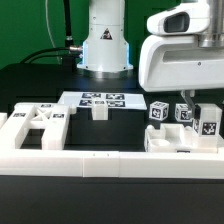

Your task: Assemble chair

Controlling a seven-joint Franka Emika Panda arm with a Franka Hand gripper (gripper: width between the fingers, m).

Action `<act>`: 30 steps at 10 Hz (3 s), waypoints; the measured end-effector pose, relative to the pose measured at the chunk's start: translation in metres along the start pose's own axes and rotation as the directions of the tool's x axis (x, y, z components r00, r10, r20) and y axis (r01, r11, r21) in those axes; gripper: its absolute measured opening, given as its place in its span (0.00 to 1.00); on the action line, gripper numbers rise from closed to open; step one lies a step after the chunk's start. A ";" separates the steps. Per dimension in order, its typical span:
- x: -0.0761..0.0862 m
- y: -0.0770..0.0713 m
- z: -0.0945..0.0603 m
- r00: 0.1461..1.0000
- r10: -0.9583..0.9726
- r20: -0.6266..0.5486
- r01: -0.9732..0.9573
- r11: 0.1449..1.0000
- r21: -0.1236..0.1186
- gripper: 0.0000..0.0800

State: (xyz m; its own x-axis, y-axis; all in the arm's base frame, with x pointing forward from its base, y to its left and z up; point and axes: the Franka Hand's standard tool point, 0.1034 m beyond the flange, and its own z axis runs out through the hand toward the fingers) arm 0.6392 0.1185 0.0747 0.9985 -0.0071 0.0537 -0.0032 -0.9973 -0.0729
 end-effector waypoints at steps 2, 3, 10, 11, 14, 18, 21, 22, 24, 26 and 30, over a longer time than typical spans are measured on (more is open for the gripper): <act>0.000 0.000 0.000 0.998 0.064 0.000 -0.064 0.998 0.002 0.36; 0.001 0.004 0.000 0.988 0.154 -0.001 -0.154 0.988 -0.002 0.36; 0.004 0.032 -0.002 0.845 0.534 -0.031 -0.535 0.844 -0.031 0.38; 0.005 0.031 -0.003 0.846 0.532 -0.031 -0.533 0.846 -0.030 0.38; -0.015 0.036 -0.033 0.896 0.441 -0.047 -0.442 0.897 -0.010 0.77; -0.045 0.058 -0.041 0.920 0.390 -0.042 -0.391 0.920 -0.022 0.81; -0.045 0.058 -0.041 0.920 0.390 -0.041 -0.391 0.920 -0.023 0.81; -0.045 0.058 -0.040 0.920 0.390 -0.041 -0.391 0.920 -0.023 0.81; -0.067 0.074 -0.038 0.964 0.256 -0.072 -0.258 0.966 -0.028 0.81; -0.098 0.107 -0.035 0.988 0.120 -0.097 -0.126 0.990 -0.056 0.81; -0.111 0.116 -0.025 0.992 0.114 -0.051 -0.117 0.991 -0.059 0.81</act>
Offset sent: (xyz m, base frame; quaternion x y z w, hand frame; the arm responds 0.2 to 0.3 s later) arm 0.0008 -0.0006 -0.0011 0.0060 -0.0132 0.2786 0.9603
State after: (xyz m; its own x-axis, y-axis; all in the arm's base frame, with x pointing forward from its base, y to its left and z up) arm 0.5271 0.0016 0.0849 0.9876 -0.1244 0.0959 -0.1231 -0.9922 -0.0194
